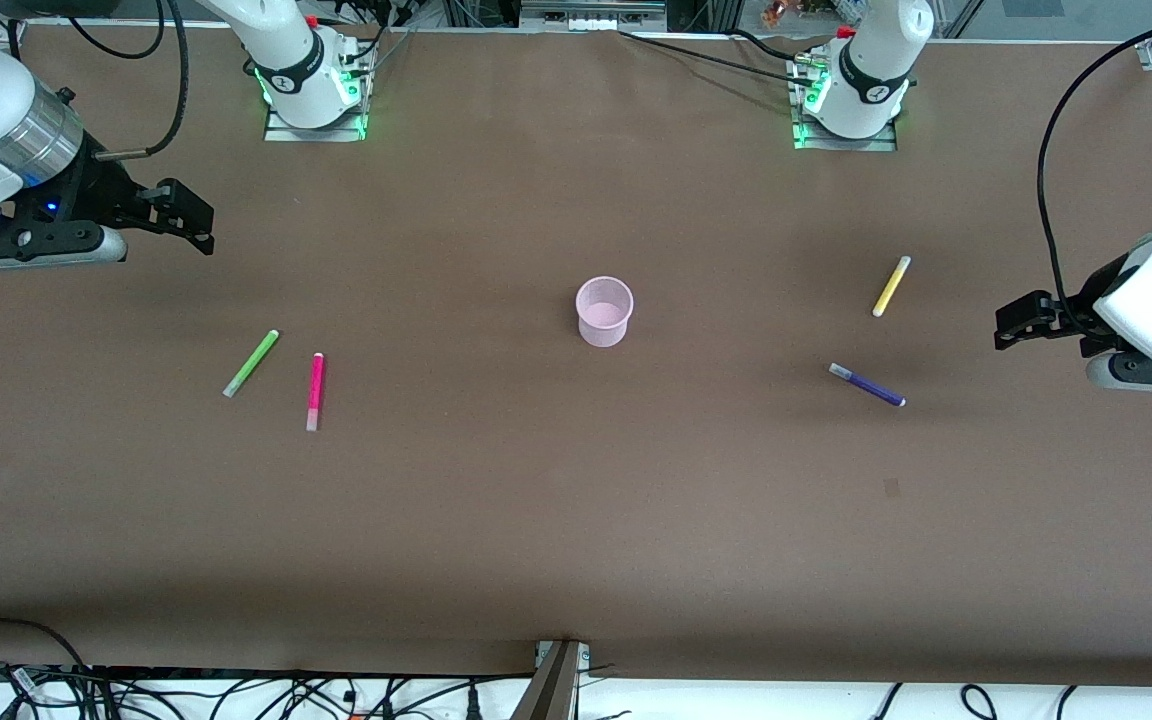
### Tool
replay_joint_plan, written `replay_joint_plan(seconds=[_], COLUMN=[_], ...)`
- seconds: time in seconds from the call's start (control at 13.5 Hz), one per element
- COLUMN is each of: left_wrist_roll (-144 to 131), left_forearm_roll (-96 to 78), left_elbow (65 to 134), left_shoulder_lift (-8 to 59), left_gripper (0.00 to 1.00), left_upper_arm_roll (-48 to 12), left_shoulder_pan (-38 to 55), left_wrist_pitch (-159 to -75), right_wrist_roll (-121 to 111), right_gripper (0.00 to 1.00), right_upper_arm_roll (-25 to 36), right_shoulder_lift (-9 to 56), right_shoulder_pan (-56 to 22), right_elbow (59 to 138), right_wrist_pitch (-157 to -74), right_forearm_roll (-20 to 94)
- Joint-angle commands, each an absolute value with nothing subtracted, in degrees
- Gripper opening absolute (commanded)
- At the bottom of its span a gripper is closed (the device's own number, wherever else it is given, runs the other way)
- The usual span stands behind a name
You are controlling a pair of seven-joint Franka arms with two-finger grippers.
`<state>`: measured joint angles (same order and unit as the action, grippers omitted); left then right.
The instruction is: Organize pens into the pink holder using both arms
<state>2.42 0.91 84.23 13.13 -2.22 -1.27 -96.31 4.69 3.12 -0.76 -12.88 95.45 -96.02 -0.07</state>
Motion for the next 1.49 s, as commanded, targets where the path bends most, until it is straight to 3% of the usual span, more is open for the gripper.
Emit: replay_joint_plan(seconds=[0.0, 1.41], left_wrist_roll=[2.28, 1.06], left_forearm_roll=[-0.70, -1.76], left_elbow=[82.44, 83.14], left_shoulder_lift=[14.06, 14.68], left_gripper=[1.00, 1.00], left_upper_arm_roll=[-2.29, -1.93], left_shoulder_pan=[-1.67, -1.58], left_wrist_pitch=[-95.01, -95.10], right_wrist_roll=[5.10, 5.10], right_gripper=[1.00, 1.00], right_upper_arm_roll=[3.25, 2.81], right_shoulder_lift=[-1.14, -1.23], right_shoulder_pan=[-12.92, -13.01], right_elbow=[95.62, 95.62], right_wrist_pitch=[-96.33, -96.68], right_forearm_roll=[0.09, 0.35])
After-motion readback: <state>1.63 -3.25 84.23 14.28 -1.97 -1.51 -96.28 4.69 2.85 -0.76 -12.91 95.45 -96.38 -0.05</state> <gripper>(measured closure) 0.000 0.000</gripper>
